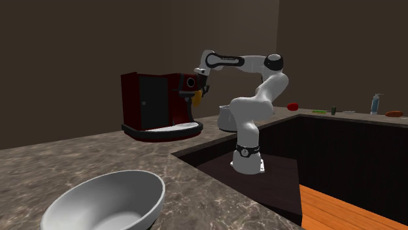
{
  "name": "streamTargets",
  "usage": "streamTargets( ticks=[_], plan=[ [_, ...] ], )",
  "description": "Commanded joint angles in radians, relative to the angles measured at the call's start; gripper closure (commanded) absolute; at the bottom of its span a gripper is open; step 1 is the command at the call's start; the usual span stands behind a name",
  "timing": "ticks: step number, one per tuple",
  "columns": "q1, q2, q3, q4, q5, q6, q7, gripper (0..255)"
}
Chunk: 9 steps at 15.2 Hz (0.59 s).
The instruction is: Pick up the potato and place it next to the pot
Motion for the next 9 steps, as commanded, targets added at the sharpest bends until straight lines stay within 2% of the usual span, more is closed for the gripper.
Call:
streamTargets(
  ticks=[1, 9],
  plan=[
    [-0.006, -0.008, -0.011, -0.026, -0.013, 0.02, 0.005, 255],
    [-0.019, -0.032, -0.073, -0.107, -0.067, 0.097, 0.02, 255]
  ],
)
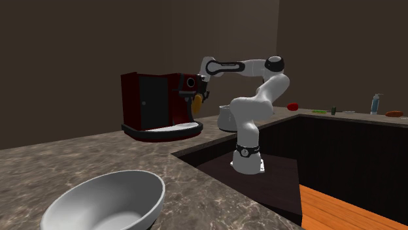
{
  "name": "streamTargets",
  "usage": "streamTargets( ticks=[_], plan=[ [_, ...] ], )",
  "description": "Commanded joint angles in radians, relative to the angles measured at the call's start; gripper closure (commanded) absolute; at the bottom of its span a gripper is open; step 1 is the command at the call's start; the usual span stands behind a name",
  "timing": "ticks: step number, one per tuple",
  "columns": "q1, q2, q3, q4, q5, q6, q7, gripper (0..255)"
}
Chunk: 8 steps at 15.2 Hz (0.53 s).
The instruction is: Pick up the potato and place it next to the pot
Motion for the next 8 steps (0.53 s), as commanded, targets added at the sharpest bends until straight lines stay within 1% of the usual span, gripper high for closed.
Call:
streamTargets(
  ticks=[1, 8],
  plan=[
    [0.0, -0.004, -0.019, -0.019, -0.015, 0.022, 0.005, 255],
    [-0.003, -0.018, -0.083, -0.077, -0.068, 0.089, 0.018, 255]
  ],
)
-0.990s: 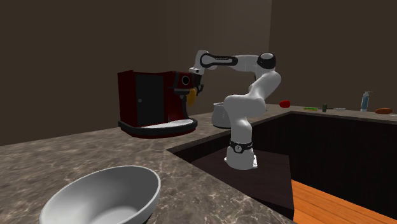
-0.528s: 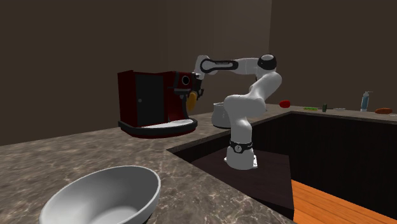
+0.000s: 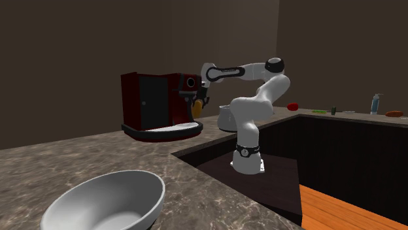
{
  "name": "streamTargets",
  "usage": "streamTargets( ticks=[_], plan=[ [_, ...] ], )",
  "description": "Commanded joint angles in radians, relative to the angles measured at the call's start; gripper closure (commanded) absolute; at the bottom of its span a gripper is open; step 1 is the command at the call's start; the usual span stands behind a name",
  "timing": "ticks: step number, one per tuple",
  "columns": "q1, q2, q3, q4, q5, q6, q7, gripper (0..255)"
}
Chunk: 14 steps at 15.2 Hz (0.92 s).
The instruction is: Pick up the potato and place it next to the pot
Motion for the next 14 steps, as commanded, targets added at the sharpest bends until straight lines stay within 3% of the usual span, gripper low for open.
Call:
streamTargets(
  ticks=[1, 14],
  plan=[
    [0.005, -0.001, -0.021, -0.011, -0.015, 0.02, 0.004, 255],
    [0.024, -0.013, -0.165, -0.088, -0.128, 0.145, 0.033, 255]
  ],
)
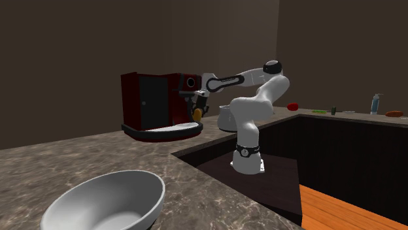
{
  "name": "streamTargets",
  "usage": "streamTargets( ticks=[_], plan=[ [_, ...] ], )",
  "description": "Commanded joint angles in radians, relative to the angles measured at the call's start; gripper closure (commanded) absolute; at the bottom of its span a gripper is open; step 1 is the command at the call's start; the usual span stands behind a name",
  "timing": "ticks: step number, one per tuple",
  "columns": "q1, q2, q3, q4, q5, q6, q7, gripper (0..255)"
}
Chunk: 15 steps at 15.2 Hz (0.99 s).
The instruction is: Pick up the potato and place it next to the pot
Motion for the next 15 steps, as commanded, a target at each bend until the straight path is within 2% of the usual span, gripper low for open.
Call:
streamTargets(
  ticks=[1, 6, 14, 15],
  plan=[
    [0.003, 0.0, -0.026, -0.013, -0.015, 0.013, 0.003, 255],
    [0.017, 0.028, -0.098, -0.035, -0.042, 0.088, 0.005, 255],
    [0.005, 0.124, -0.112, -0.045, 0.036, 0.163, -0.037, 255],
    [0.012, 0.121, -0.125, -0.032, 0.034, 0.163, -0.049, 0]
  ],
)
